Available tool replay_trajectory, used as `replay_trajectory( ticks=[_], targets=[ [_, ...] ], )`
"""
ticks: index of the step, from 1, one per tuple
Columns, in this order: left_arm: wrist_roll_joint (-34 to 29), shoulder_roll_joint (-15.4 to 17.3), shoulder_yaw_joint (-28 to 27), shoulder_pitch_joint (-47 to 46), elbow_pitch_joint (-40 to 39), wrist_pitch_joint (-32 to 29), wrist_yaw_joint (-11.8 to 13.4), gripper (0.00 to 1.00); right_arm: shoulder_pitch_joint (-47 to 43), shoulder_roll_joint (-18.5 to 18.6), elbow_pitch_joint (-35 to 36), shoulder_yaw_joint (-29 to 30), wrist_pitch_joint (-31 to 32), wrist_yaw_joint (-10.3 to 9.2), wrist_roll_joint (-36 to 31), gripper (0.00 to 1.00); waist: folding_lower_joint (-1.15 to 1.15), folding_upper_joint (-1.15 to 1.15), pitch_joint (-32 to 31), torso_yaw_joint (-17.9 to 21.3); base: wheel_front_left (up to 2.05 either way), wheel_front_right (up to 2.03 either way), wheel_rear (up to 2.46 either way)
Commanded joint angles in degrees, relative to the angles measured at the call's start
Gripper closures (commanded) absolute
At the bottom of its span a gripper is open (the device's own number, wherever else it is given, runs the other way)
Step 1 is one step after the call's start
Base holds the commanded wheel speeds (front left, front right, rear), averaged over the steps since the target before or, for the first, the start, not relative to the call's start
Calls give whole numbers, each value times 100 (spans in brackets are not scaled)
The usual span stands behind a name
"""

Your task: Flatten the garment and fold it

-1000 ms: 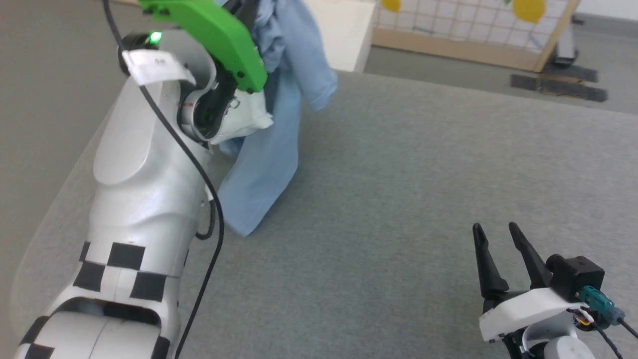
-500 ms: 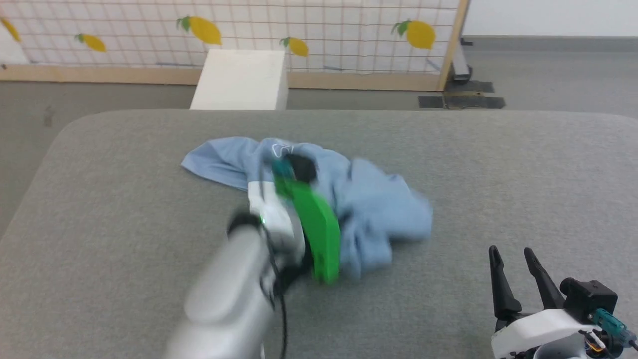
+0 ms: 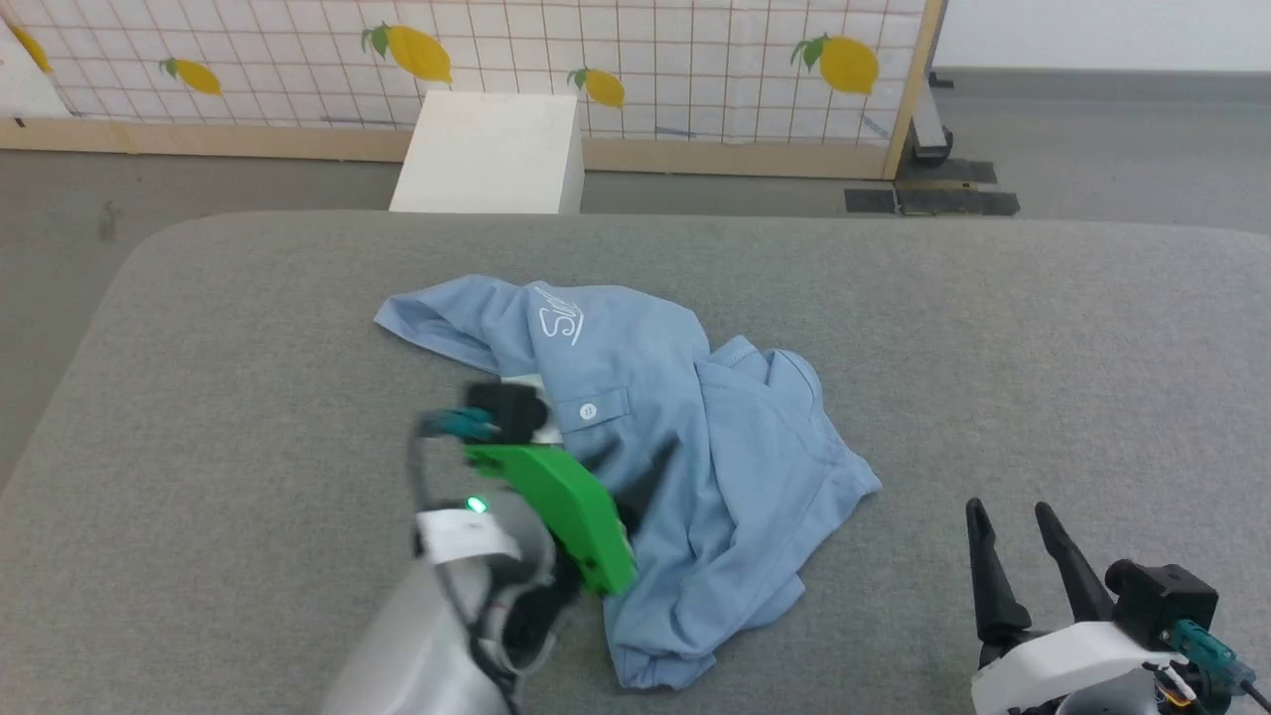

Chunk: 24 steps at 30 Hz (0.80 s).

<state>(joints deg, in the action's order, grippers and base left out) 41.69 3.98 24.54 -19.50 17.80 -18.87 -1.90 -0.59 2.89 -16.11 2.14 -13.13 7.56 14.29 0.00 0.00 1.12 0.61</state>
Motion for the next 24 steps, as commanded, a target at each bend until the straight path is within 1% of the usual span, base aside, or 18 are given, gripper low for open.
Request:
replay_trajectory(
  ticks=[1,4,5,6,7,9,12,16,20,24],
  targets=[
    [-78,138,-182,-84,-177,395,46,0,26,-2,-31,-20,-16,-8,26,0,0,0,-97,-91,0,0,0],
    [-509,445,-514,50,-482,1439,170,0,16,-2,-64,-50,54,-8,37,0,0,0,-128,-145,0,0,0],
    [-748,587,-604,164,-528,1855,262,0,22,-2,-73,-64,96,-8,39,0,0,0,-130,-155,0,0,0],
    [-951,701,-658,279,-521,2142,375,0,30,-2,-83,-81,148,-8,40,0,0,0,-130,-161,0,0,0],
    [-1110,760,-737,431,-526,2517,492,0,39,-2,-98,-97,229,-8,35,0,0,0,-127,-177,0,0,0],
    [-1336,820,-788,718,-490,3022,620,0,68,-2,-122,-92,402,-8,37,0,0,0,-109,-213,0,0,0],
    [-1470,764,-854,1118,-437,3269,779,0,179,-2,-171,-46,757,-8,58,0,0,0,-71,-262,0,0,0],
    [-1485,560,-1009,1533,-541,3360,966,0,632,-2,-213,-111,1579,-8,-96,0,0,0,69,-305,0,0,0],
    [-1542,411,-1084,1671,-701,3380,990,0,1455,15,-359,-323,2750,-8,-525,0,0,0,302,-382,0,0,0],
    [-1595,287,-1110,1582,-744,3384,962,0,2221,206,-977,-492,4073,-8,-919,0,0,0,512,-607,0,0,0]
  ],
)
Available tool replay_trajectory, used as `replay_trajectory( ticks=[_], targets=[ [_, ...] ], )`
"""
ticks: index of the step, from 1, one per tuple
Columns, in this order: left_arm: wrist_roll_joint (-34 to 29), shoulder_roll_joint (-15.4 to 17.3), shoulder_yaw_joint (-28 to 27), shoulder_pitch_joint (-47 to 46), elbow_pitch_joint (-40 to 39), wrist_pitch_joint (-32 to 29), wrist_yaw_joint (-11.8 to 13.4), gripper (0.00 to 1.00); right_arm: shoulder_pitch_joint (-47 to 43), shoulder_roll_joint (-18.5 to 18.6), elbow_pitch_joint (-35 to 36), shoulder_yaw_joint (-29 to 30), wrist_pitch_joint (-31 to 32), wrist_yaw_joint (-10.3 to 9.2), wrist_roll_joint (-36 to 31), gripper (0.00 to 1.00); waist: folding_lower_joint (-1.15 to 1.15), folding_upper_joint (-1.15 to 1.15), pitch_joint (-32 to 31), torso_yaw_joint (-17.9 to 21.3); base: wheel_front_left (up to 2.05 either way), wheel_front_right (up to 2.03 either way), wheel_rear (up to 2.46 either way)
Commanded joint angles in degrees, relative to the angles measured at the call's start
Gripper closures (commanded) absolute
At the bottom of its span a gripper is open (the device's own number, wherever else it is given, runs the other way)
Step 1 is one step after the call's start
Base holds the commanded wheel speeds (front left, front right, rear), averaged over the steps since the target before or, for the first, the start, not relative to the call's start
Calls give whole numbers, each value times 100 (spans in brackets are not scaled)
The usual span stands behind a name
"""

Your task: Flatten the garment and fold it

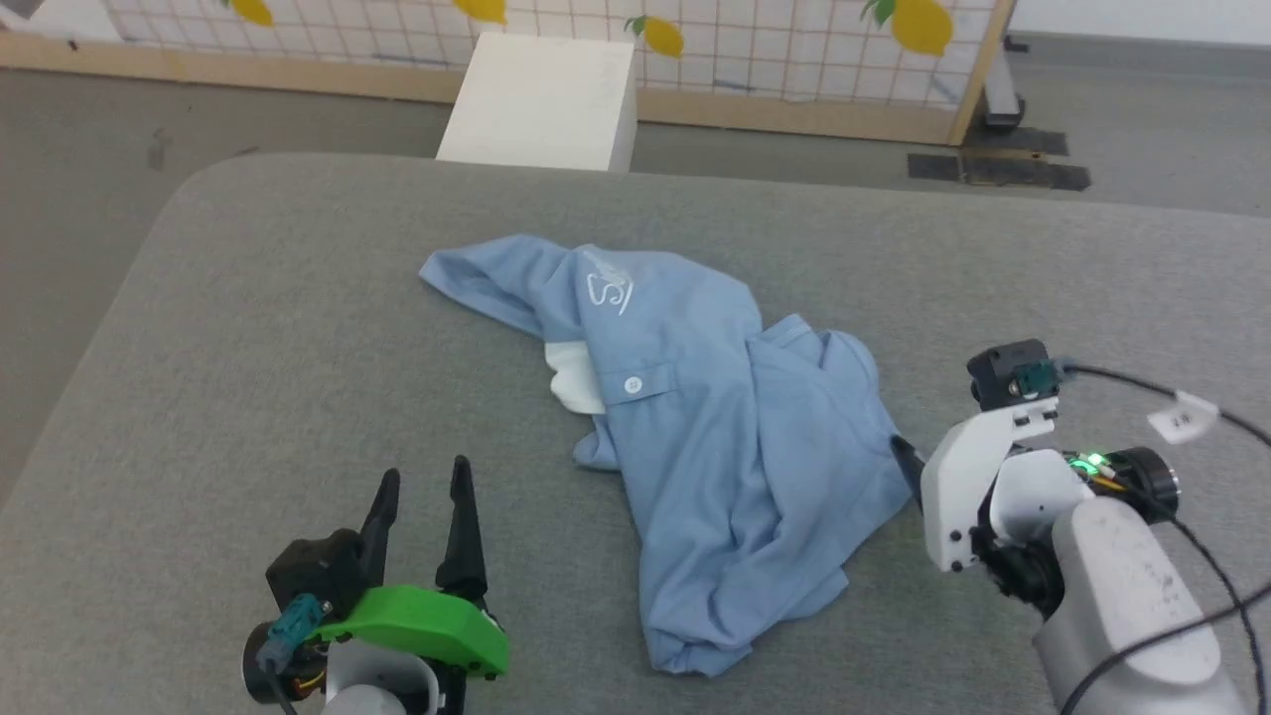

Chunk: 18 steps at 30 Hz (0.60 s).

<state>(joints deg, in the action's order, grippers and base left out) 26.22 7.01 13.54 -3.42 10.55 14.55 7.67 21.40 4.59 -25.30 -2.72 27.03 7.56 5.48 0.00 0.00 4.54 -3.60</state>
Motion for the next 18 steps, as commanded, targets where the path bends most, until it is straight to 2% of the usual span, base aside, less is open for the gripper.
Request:
replay_trajectory(
  ticks=[1,4,8,9,10,11,15,18],
  targets=[
    [-61,-44,-5,-63,-30,42,-4,0,141,73,-191,-38,280,-8,-109,0,0,0,209,-236,0,0,0],
    [-90,-129,57,-156,-21,43,-55,0,413,180,-543,-172,758,-8,-249,0,0,0,313,-429,0,0,0],
    [-123,-185,47,-208,11,44,-72,0,523,266,-714,-427,881,-8,-129,0,0,0,362,-556,0,0,0],
    [-127,-194,37,-203,15,44,-73,0,528,285,-725,-470,875,-8,-79,20,0,0,353,-562,0,0,0],
    [-133,-203,22,-190,22,44,-73,0,530,313,-720,-530,856,-8,-13,69,0,0,341,-557,0,0,0],
    [-133,-210,5,-177,24,44,-72,0,533,342,-697,-577,818,-8,48,100,0,0,328,-544,0,0,0],
    [-126,-241,-57,-105,54,44,-77,0,513,528,-479,-520,552,-8,349,100,0,0,201,-419,0,0,0],
    [-129,-259,-92,-71,47,44,-91,0,389,663,-180,-25,344,-8,590,100,0,0,76,-285,0,0,0]
  ],
)
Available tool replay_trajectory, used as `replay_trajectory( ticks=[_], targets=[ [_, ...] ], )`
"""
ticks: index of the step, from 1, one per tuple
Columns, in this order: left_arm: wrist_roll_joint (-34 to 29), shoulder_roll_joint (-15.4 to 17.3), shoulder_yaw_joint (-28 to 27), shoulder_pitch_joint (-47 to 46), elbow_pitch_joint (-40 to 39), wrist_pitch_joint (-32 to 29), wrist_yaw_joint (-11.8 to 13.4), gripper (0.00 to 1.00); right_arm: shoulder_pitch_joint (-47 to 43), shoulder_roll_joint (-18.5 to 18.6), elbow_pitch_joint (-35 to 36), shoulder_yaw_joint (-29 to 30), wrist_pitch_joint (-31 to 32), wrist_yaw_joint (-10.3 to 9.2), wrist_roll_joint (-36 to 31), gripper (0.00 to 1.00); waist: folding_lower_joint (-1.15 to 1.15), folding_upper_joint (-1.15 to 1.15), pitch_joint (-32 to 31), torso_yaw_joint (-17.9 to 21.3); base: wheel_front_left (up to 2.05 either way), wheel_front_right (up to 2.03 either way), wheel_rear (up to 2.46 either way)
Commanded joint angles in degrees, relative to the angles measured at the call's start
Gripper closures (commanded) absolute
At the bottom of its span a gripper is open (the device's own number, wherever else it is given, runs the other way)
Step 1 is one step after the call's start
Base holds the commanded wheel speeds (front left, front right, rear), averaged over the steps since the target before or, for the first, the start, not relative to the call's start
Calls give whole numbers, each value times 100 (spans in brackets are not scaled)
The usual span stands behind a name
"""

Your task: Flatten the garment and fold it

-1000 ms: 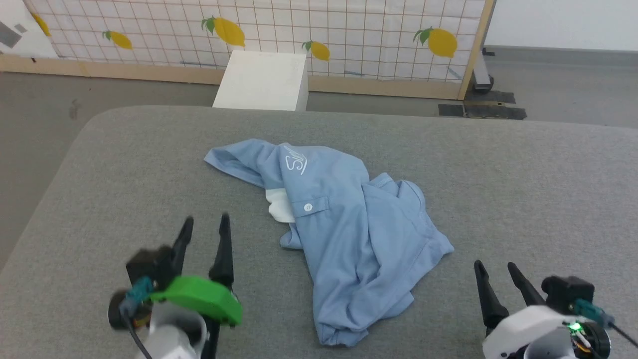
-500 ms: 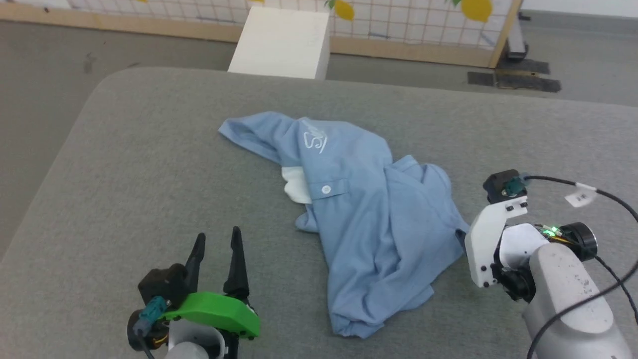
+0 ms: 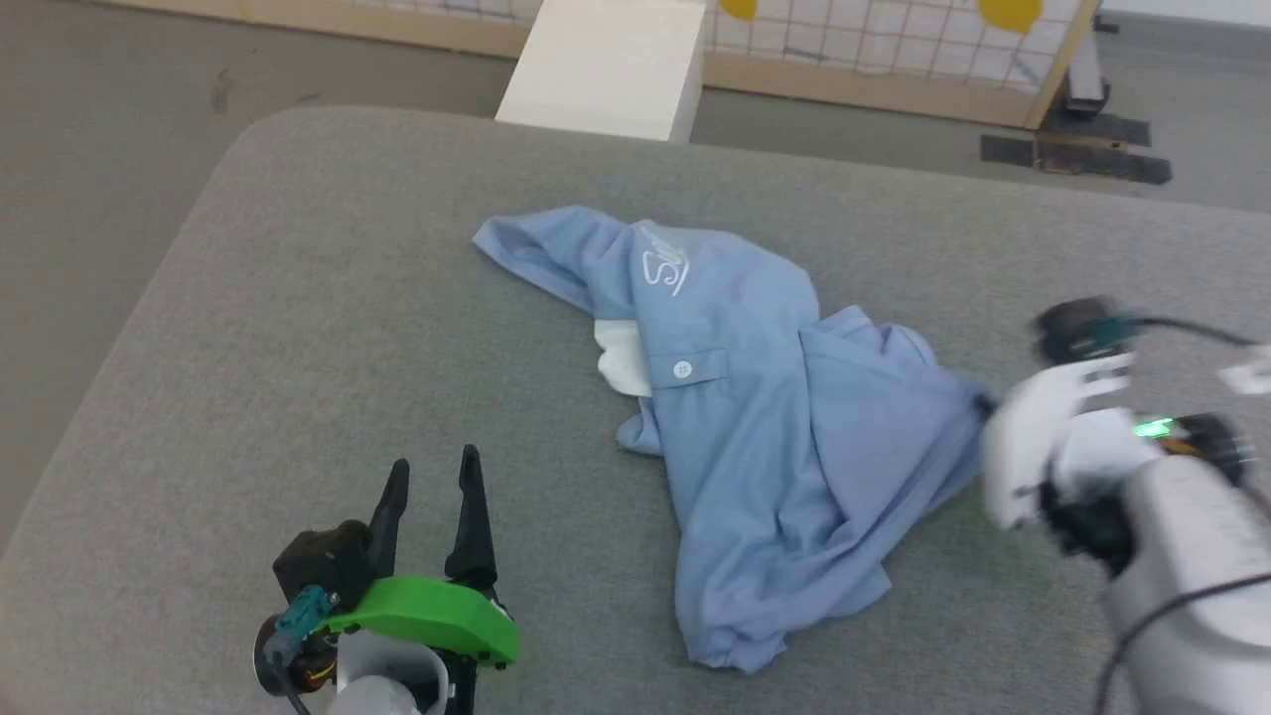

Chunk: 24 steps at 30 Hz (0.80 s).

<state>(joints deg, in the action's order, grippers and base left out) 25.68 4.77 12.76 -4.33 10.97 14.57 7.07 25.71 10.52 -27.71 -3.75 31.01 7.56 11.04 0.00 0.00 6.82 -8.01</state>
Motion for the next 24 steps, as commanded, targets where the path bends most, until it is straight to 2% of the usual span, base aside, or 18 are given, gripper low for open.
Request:
replay_trajectory(
  ticks=[1,5,8,12,15,16,17,22,24],
  targets=[
    [-77,-37,-25,30,0,42,-37,0,-117,105,161,276,-93,-8,79,100,0,0,-181,191,0,0,0],
    [-66,-37,-54,78,29,42,-64,0,-729,175,615,1317,-90,-8,95,100,0,0,-288,332,0,0,0],
    [-59,-11,-57,128,56,42,-77,0,-1427,12,938,2041,102,-8,-11,100,0,0,-333,429,0,0,0],
    [-35,23,-31,166,98,-31,-86,0,-2172,-380,1225,2649,341,-8,-152,100,0,0,-320,524,0,0,0],
    [5,47,-3,191,149,-174,-91,0,-2381,-577,1317,2816,399,-8,-241,100,0,0,-307,592,0,0,0],
    [47,45,6,195,171,-248,-104,0,-2383,-628,1352,2847,328,-8,-239,71,0,0,-306,612,0,0,0],
    [87,40,17,192,179,-309,-121,0,-2357,-660,1390,2866,236,-8,-220,0,0,0,-307,628,0,0,0],
    [275,25,115,-33,76,-724,-241,0,-2062,-744,1682,2980,-576,-8,-40,0,0,0,-380,718,0,0,0],
    [332,35,203,-265,78,-1096,-282,0,-1993,-753,1778,3000,-801,-8,-29,0,0,0,-390,742,0,0,0]
  ],
)
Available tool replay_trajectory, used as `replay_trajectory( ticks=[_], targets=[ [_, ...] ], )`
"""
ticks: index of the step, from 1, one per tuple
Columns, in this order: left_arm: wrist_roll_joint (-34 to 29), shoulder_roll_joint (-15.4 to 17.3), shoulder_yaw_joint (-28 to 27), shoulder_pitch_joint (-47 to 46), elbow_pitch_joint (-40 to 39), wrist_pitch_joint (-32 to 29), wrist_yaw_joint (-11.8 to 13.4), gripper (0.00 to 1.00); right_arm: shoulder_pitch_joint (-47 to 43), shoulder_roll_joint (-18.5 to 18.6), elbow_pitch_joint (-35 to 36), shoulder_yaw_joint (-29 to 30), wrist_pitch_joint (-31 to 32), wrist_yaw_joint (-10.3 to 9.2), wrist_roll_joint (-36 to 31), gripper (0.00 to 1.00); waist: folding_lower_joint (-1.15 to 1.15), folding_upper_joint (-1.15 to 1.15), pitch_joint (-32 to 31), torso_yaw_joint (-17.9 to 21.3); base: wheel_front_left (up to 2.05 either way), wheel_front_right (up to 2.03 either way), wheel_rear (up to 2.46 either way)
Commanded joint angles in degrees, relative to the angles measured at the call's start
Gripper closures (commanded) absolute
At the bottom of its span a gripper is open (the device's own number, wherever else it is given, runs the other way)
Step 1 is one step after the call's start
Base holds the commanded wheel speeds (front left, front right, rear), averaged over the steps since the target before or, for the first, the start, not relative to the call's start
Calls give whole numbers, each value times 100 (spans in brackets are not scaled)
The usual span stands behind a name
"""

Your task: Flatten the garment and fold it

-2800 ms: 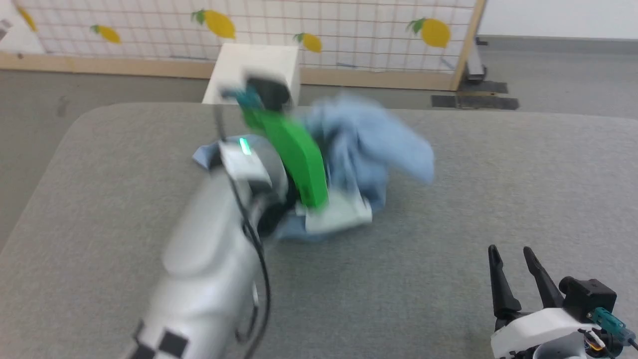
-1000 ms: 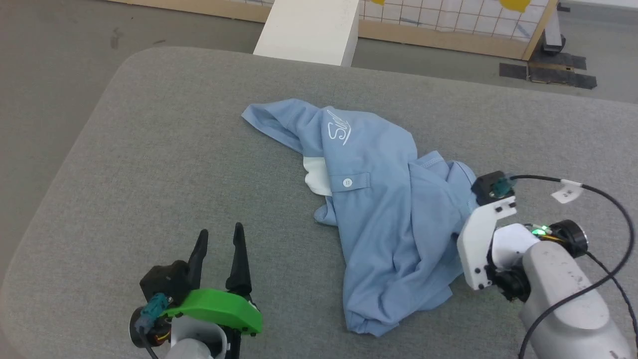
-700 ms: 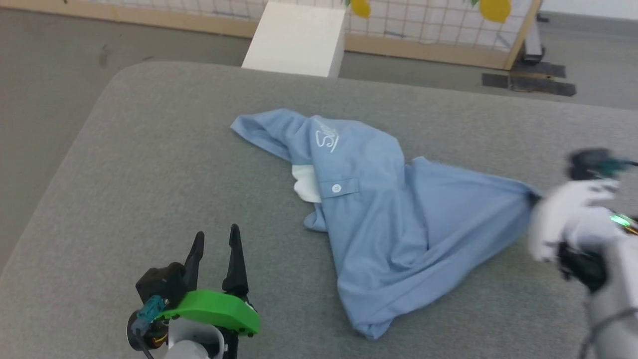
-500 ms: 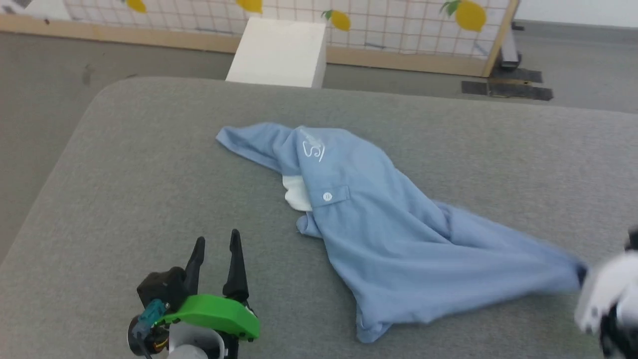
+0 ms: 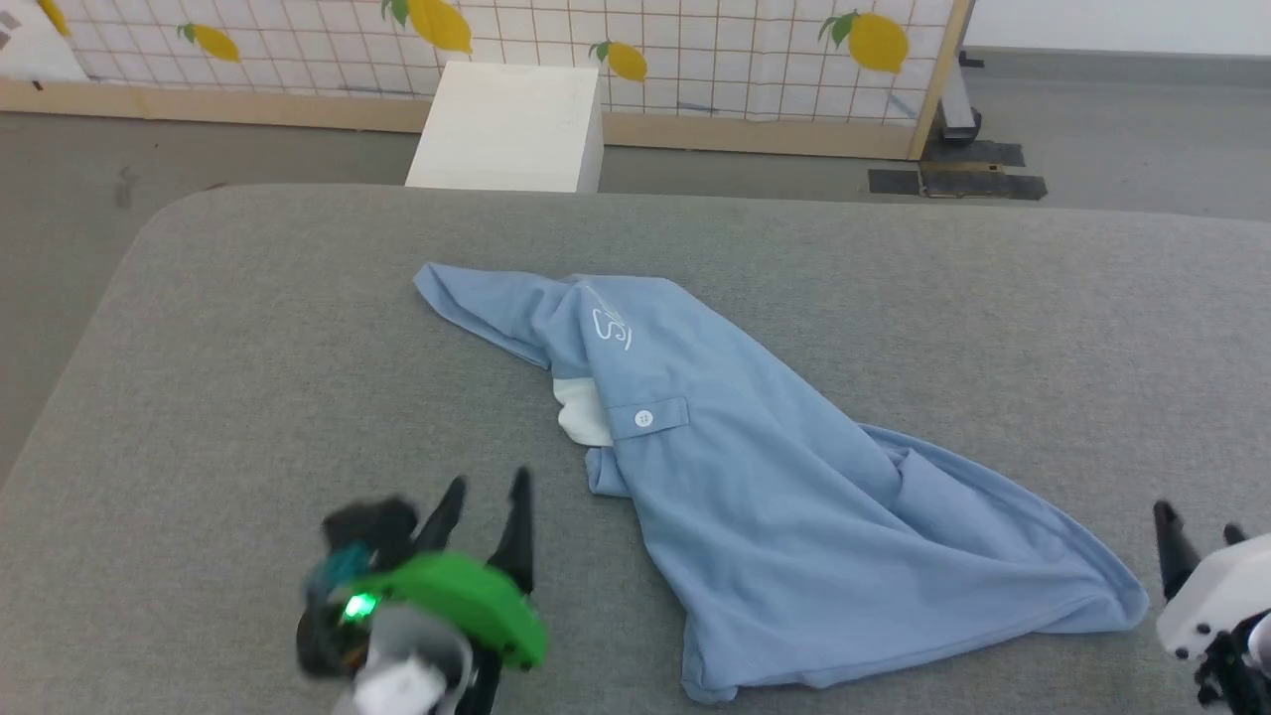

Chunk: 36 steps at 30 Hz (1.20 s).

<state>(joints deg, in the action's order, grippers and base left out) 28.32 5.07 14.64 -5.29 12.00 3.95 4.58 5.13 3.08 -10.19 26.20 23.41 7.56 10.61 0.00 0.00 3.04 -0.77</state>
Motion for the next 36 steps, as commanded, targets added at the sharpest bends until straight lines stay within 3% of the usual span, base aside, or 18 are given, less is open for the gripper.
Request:
replay_trajectory(
  ticks=[1,6,11,18,19,20,26,32,33,36],
  targets=[
    [66,39,79,-353,6,-288,-51,0,93,-12,80,9,-138,-8,2,0,0,0,-12,38,0,0,0],
    [194,99,363,-1318,492,-1990,19,0,187,-18,229,-178,-301,-8,79,0,0,0,135,202,0,0,0],
    [213,158,795,-2142,1146,-3488,-126,0,232,-19,230,-427,-364,-8,234,0,0,0,413,483,0,0,0],
    [535,21,1038,-2271,1680,-4192,-429,0,212,-20,56,-500,-474,-8,322,0,0,0,651,789,0,0,0],
    [595,0,1053,-2245,1686,-4164,-511,46,208,-20,36,-487,-500,-8,320,0,0,0,668,798,0,0,0],
    [629,-12,1039,-2233,1670,-4064,-561,100,207,-20,21,-478,-516,-8,316,0,0,0,681,800,0,0,0],
    [908,-30,990,-2067,1383,-3842,-847,100,163,-20,-43,-485,-586,-8,314,0,0,0,570,672,0,0,0],
    [1525,-75,1390,-1355,521,-4605,-1061,100,46,-20,-136,-623,-604,-8,384,0,0,0,396,405,0,0,0],
    [1689,-90,1636,-1024,199,-4946,-1075,100,29,-20,-181,-716,-599,-8,428,0,0,0,382,346,0,0,0],
    [1843,-112,1841,-643,-83,-5189,-998,100,29,-20,-223,-839,-612,-8,469,0,0,0,403,299,0,0,0]
  ],
)
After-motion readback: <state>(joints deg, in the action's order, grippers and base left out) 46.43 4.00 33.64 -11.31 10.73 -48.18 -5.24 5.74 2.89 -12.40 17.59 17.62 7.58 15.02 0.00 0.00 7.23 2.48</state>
